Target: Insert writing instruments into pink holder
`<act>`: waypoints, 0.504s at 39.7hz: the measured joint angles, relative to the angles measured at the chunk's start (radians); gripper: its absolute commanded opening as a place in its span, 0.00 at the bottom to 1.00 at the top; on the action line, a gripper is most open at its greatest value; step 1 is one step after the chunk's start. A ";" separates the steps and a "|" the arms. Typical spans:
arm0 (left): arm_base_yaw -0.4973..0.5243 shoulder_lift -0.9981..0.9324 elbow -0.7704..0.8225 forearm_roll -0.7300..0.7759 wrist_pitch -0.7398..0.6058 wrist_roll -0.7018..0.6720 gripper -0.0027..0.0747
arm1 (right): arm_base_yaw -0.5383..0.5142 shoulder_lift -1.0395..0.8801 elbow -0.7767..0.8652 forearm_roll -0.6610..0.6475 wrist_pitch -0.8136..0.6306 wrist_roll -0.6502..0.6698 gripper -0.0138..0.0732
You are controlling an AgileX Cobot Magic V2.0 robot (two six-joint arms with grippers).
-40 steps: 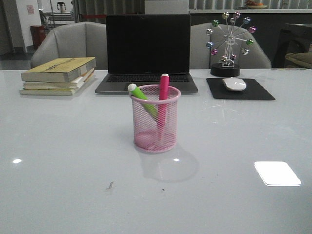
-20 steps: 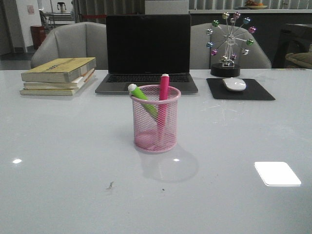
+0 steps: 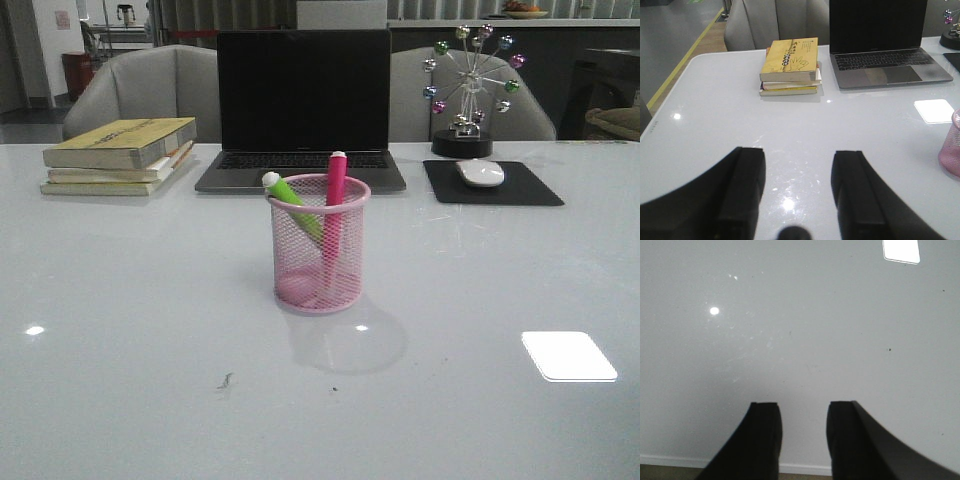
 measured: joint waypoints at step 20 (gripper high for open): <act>0.000 -0.002 0.000 -0.002 0.000 0.000 0.52 | 0.000 0.000 0.000 0.000 0.000 0.000 0.22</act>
